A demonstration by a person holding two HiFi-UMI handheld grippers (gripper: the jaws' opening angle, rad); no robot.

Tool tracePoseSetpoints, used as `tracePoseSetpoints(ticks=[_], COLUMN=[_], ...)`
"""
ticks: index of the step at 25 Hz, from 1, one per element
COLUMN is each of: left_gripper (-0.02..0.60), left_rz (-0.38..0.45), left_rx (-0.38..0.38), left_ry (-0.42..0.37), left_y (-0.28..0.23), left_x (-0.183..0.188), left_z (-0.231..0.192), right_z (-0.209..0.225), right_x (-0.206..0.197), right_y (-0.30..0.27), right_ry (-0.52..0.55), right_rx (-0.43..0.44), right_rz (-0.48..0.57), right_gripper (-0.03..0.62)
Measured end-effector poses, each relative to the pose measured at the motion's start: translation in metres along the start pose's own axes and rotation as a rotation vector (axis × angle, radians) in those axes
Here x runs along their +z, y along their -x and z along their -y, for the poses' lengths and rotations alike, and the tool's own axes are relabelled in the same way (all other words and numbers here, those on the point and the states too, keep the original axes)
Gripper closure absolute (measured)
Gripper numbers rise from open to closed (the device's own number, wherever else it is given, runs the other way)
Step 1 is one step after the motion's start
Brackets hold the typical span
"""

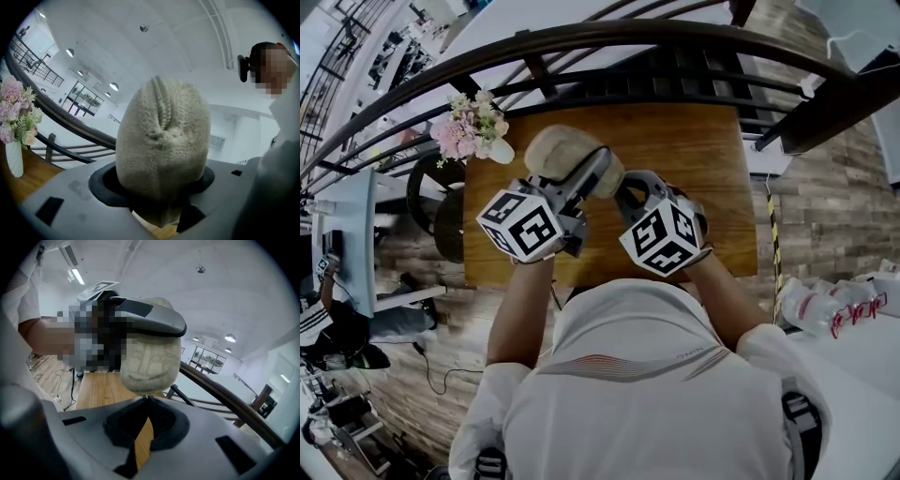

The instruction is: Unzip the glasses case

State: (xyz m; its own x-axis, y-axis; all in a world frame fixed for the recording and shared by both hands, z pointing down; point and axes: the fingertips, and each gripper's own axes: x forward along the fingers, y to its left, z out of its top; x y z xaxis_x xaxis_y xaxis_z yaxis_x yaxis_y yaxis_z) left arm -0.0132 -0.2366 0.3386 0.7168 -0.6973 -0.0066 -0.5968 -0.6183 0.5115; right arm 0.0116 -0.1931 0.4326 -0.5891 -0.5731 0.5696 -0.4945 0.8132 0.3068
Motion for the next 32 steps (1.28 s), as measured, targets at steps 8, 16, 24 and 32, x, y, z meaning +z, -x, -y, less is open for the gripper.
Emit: tracePoseSetpoints(ticks=[8,16,24,32], left_gripper=[0.290,0.290,0.288,0.288], left_rz=[-0.138,-0.435,-0.672,-0.926], left_rx=[-0.036,-0.115,-0.146,-0.136], left_ry=[0.002,-0.108,-0.171,-0.286], left_y=[0.001,0.004,0.015,0.034], left_x=[-0.028,-0.063,-0.110,-0.163], left_z=[0.002,0.015,0.018,0.010], right_z=[0.013,0.005,0.003,0.009], right_x=[-0.010,-0.009,-0.006,0.003], right_y=[0.002,0.005,0.009,0.015], right_ry=[0.132,0.355,0.463,0.624], right_rx=[-0.037,-0.047,-0.063,-0.101], right_rz=[-0.029,-0.012,0.007,0.037], right_gripper=[0.545,0.545,0.543,0.543])
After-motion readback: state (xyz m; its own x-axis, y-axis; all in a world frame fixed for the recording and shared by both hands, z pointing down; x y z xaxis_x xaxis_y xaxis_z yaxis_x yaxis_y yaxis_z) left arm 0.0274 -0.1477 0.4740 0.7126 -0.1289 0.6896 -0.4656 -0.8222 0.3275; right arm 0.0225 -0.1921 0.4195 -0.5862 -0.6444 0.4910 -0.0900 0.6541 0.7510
